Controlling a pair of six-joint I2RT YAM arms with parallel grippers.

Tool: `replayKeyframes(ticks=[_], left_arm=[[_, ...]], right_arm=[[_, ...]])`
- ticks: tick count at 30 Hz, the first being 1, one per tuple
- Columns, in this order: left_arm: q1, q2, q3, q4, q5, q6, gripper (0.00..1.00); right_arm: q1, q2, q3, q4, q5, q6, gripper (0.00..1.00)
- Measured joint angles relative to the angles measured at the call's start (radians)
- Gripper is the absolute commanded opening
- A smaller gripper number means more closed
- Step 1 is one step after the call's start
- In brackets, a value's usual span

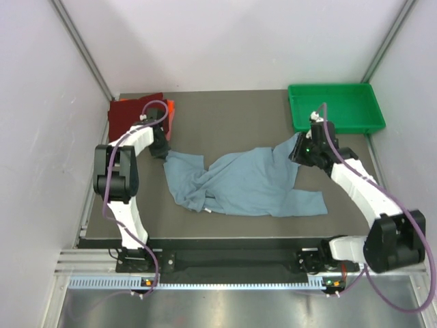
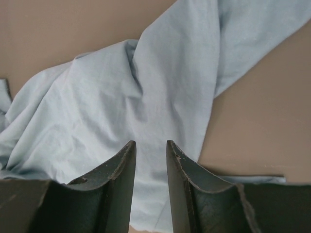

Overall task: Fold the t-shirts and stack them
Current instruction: Flatten the tshirt out

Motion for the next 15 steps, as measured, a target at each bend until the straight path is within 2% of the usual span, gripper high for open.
replayKeyframes(ticks=[6, 12, 15], left_arm=[[-0.01, -0.201, -0.121, -0.103, -0.071, -0.026, 0.0], [0.022, -0.338, -0.144, -0.115, -0.092, -0.02, 0.0], [0.034, -0.335, -0.155, -0.094, -0.039, 0.006, 0.31]], right_arm=[[0.059, 0.261, 0.163, -0.018, 0.061, 0.014, 0.38], [0.103, 0.444, 0.386, -0.039, 0.1, -0.002, 0.39], [0.117, 0.486, 0.439, -0.049, 0.103, -0.003, 0.39]])
